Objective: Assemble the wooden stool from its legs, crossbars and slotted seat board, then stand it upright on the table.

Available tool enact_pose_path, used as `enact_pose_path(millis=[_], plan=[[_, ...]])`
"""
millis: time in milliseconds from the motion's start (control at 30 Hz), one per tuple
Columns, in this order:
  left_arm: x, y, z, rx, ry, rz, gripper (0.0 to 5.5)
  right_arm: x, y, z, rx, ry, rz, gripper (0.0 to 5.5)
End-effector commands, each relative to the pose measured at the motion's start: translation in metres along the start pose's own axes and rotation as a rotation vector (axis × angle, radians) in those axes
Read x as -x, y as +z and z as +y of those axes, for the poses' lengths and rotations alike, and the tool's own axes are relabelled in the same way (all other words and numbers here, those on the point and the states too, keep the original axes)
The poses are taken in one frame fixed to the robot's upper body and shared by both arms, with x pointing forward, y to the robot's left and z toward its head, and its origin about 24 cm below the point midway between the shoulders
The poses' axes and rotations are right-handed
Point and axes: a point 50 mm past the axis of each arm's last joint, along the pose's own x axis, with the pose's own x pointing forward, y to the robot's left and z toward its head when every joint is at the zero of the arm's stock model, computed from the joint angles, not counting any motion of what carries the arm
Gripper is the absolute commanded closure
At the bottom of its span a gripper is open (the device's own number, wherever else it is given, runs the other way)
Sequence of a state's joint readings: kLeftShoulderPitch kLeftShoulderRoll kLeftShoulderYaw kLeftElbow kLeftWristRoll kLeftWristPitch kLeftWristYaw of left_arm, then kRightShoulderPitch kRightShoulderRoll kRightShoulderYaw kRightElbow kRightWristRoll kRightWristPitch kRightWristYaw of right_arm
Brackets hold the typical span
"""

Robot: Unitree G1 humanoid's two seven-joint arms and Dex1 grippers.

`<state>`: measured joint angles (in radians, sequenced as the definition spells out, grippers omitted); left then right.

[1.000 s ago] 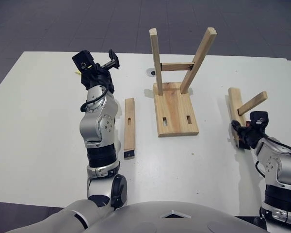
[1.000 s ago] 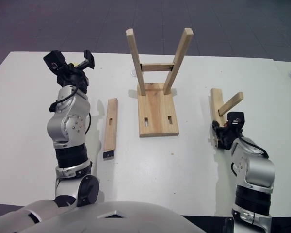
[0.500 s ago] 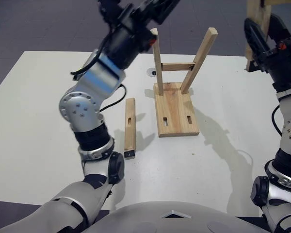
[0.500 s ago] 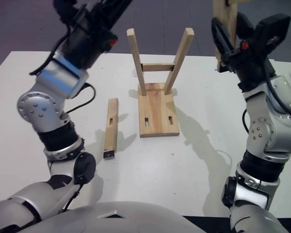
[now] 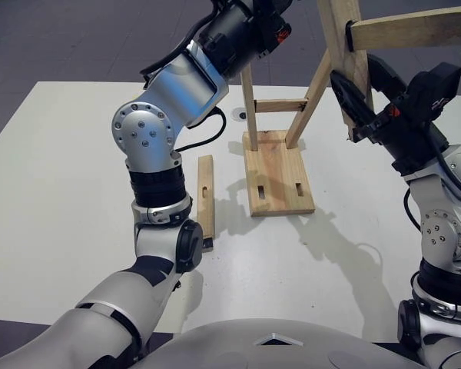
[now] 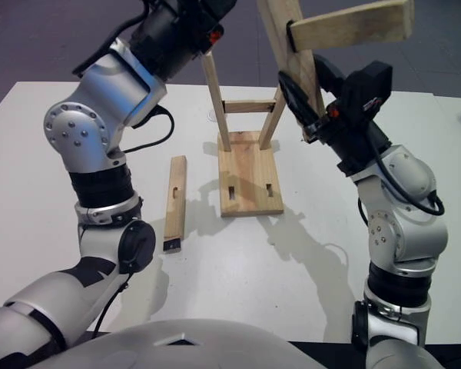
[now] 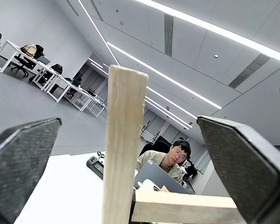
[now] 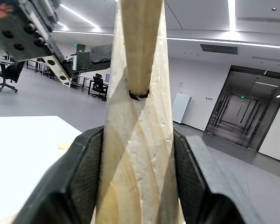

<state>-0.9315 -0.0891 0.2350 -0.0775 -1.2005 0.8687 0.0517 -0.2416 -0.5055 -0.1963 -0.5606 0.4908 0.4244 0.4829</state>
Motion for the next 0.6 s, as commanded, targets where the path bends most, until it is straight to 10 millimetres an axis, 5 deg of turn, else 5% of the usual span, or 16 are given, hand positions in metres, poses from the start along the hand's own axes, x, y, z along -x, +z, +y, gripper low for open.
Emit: enact_pose_path(millis=[33,600], plan=[[-0.001,-0.004,0.005,-0.006,0.028,0.027,0.55,0.002,-0.003,0.003,0.033,0.021,0.019,3.45],[0.007,-0.009,0.016,-0.023,0.083,0.001,3.27,0.003,-0.013,-0.004,0.081,0.026,0.064,3.45]])
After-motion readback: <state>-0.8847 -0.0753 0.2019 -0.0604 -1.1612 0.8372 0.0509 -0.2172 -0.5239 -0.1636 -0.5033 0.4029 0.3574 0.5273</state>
